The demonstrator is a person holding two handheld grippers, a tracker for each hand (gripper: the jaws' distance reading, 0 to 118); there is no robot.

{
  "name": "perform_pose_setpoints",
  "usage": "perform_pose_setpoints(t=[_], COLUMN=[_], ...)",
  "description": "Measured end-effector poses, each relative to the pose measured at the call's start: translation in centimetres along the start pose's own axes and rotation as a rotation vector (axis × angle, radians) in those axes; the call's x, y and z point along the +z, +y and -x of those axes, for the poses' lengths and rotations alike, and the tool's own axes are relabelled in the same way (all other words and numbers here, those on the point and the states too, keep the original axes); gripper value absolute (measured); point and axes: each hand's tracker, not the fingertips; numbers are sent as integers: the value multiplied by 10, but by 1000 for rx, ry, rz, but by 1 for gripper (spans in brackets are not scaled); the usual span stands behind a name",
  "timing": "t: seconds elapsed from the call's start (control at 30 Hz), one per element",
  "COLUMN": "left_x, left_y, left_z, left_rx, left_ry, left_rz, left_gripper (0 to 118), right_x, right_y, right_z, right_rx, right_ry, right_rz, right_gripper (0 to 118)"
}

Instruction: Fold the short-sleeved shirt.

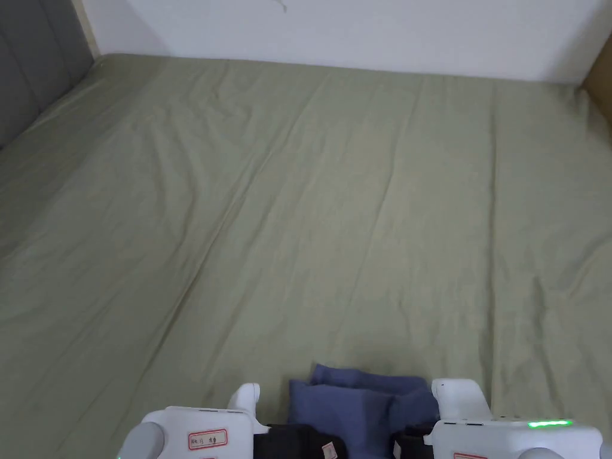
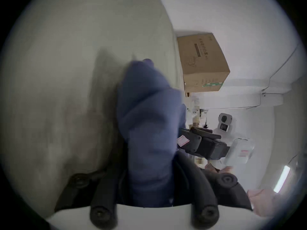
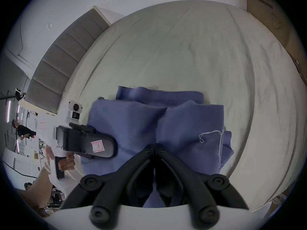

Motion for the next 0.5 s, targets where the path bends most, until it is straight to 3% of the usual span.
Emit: perform_pose_setpoints(t=[0.07,0.17,0.27,0.43,0.5], left_x=[10,28,59,153,194], left_y=[0,2,13,37,52], left_z=[0,-19,-19,-7,0], left_rx=[23,-124,-112,-186,-157], left_ry=[-70,14,45,358,441], left_rz=[-18,-25,-36,-135,-161], left_gripper=[23,23,23,23,23], right_x=[4,14,19,31,34], right_y=[1,4,9,14,15], right_z=[2,8,11,11,8], right_rx=[-3,-1,-30,-78,-93], right_ry=[12,27,65,65,61], right_rz=[0,-31,-60,-111,-126], right_gripper=[1,1,1,1,1])
